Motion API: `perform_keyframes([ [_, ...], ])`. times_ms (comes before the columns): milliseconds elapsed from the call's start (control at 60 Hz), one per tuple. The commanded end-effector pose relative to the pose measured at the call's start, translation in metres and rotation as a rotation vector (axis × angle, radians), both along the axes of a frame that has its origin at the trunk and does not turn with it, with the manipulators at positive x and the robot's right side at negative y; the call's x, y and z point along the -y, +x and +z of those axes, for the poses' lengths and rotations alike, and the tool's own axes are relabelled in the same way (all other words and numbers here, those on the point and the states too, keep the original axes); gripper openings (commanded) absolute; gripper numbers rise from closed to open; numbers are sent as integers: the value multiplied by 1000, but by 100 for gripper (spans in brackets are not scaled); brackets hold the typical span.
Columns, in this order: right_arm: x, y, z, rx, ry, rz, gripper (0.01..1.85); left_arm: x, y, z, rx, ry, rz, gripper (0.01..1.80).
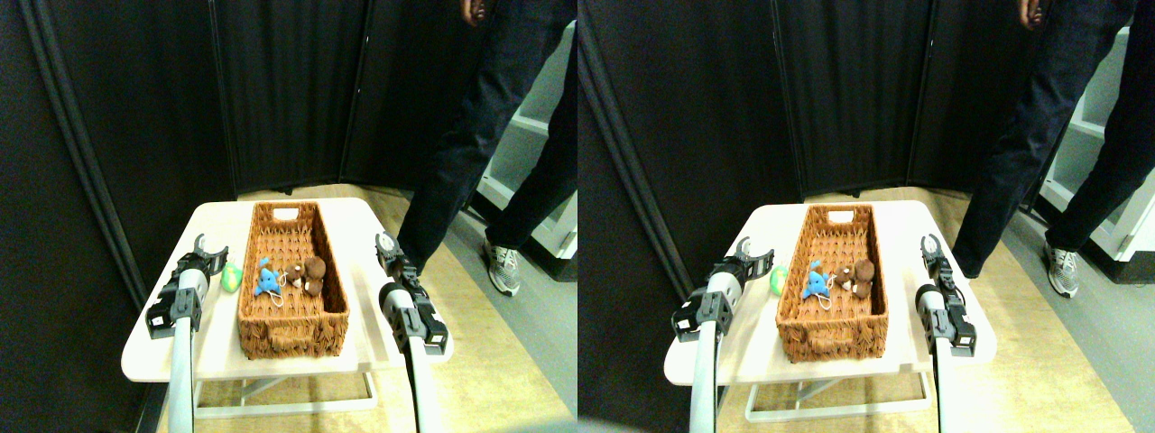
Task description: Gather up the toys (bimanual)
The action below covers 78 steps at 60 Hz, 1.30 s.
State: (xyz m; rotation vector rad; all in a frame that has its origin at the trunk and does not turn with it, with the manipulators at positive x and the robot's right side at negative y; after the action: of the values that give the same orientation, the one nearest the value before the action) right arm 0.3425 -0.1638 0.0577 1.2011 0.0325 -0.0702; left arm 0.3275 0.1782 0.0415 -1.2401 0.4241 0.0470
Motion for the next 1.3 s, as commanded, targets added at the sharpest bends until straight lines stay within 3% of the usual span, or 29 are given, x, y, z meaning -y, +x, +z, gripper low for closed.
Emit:
perform_keyframes([
  [17,-6,1,8,58,10,13,1,8,0,5,33,-19,-18,49],
  [450,-12,2,8,45,31,13,1,22,-6,-6,31,-36,-26,55],
  [1017,-21,-1,10,43,45,15,1,10,2,-56,-28,-80,52,58],
  [1300,-22,0,8,38,54,25,1,10,10,-70,-39,-89,56,54],
])
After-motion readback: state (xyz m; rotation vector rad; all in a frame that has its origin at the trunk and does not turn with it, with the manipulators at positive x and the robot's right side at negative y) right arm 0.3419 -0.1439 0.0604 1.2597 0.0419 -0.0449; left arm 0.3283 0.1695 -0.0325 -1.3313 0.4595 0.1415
